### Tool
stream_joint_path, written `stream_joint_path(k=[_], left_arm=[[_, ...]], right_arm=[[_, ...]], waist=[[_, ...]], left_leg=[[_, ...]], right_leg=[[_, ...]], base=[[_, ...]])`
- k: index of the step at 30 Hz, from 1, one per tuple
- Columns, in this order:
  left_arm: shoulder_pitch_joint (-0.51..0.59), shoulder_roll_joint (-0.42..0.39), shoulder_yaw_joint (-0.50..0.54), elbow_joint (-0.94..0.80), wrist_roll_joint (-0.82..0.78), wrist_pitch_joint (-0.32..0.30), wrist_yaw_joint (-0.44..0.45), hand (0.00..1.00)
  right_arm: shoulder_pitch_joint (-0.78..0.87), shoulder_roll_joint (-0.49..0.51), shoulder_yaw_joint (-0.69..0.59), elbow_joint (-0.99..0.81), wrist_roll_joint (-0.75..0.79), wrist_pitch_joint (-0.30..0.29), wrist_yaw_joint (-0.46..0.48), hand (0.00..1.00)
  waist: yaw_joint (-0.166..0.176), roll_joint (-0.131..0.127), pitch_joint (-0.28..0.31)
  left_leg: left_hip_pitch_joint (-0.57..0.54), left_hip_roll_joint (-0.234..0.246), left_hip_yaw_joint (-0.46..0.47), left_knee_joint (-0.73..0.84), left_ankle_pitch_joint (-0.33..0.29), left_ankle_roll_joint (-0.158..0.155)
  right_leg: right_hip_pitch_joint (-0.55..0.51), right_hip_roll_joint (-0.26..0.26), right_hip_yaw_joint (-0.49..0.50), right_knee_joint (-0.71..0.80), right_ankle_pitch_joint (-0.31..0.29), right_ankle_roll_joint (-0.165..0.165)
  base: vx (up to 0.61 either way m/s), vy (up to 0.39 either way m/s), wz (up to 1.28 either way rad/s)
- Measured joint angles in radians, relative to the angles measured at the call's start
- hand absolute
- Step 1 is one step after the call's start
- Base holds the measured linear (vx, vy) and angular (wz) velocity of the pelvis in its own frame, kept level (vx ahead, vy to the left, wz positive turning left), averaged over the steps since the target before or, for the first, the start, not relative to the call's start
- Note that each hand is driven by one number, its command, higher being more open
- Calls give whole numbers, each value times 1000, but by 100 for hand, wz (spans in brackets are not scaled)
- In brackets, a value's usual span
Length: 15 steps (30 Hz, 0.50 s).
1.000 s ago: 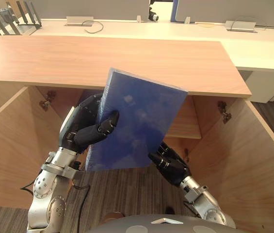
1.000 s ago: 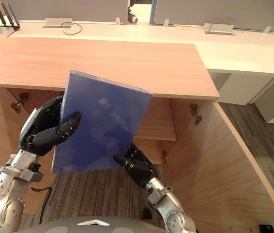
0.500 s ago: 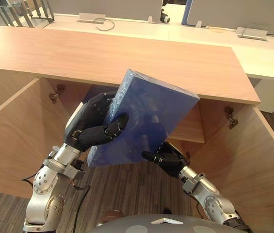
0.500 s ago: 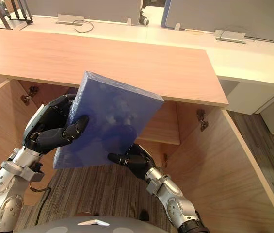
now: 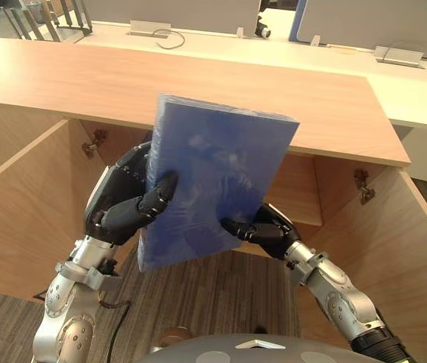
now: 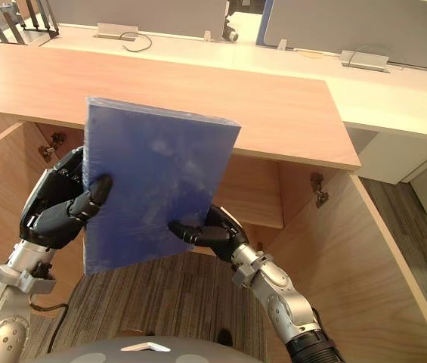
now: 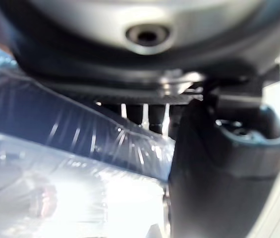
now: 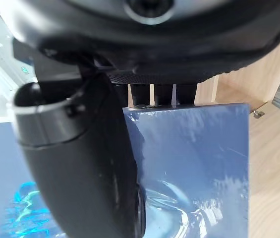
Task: Walk over to the cabinet, pick up the folder, carry it to the office cabinet, place the folder inside the office cabinet, then close the office cabinet door
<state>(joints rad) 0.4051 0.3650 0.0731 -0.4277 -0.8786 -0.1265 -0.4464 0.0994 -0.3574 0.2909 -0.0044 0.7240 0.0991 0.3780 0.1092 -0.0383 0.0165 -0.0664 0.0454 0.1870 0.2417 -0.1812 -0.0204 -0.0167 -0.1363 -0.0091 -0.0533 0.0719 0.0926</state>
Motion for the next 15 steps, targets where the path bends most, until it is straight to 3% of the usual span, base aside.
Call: stream_joint_path(k=[3,11,12,15], left_arm=[[16,19,-4,52,-105,-6,0,0],[105,194,-141,145,-180,-6,-3,0],[113,212,-164,171,-180,-6,-9,100],[115,284,-226,261,-176,-4,-55,100]], right_arm=[[0,-3,18,-25,47,0,22,0],[1,-122,86,-43,46,-1,25,0],[3,-140,98,-43,46,-1,21,0],[18,-161,125,-41,46,2,-6,0]], waist=[[1,1,-5],[-1,12,-33],[-2,16,-35],[-4,25,-38]], left_leg=[[0,1,1,1,0,-2],[1,6,11,2,-6,-11],[2,9,14,2,-7,-12],[3,18,19,7,-15,-25]], right_leg=[[0,0,0,0,1,1],[-1,3,12,1,3,5],[-1,4,14,2,3,5],[-4,11,17,2,3,5]], base=[[0,0,0],[0,0,-4],[0,0,-7],[-11,-13,-7]])
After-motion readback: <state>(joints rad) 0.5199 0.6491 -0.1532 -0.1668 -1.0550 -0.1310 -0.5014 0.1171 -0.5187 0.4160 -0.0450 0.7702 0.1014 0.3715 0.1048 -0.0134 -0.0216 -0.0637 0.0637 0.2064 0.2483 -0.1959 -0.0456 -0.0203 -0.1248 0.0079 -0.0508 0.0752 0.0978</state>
